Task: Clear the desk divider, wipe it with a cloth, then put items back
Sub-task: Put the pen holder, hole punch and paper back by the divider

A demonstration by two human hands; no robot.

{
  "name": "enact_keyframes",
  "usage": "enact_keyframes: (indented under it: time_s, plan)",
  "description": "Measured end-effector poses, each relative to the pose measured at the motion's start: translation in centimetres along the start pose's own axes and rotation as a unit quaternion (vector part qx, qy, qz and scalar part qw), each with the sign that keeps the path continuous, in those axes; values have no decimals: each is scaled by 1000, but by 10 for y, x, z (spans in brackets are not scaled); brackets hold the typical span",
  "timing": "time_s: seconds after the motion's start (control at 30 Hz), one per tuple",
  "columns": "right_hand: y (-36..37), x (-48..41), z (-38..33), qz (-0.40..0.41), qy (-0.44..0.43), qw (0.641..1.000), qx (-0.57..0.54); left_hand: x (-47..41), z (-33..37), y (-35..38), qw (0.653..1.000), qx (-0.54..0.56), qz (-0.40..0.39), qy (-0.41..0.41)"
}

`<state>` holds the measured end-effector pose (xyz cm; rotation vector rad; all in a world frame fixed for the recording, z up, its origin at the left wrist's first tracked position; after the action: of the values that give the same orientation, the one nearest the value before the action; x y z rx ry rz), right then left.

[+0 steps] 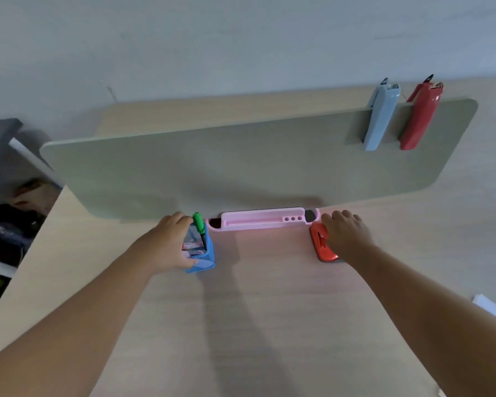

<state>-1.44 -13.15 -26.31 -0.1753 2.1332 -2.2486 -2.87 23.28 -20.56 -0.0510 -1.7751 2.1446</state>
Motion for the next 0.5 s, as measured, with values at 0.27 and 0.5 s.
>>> enact_keyframes:
  time_s: [0.27, 0.5]
  plan:
    - [3, -8, 9, 8, -12, 1000, 22, -28, -20, -14, 998, 64, -7, 25]
    - [-6, -3, 19, 40, 18, 999, -6, -32, -25, -12, 999, 36, 0, 3]
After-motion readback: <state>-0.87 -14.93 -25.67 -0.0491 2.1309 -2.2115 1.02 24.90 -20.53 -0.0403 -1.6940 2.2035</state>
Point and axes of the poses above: each hand's wrist, its own x-axis away from the middle knuckle, its own y-axis out of the palm, z = x × y, the point moved 5 cm from there along -x, towards the middle knuckle, and after that the axes turned 1 degree about y, right-handed, at the moved point
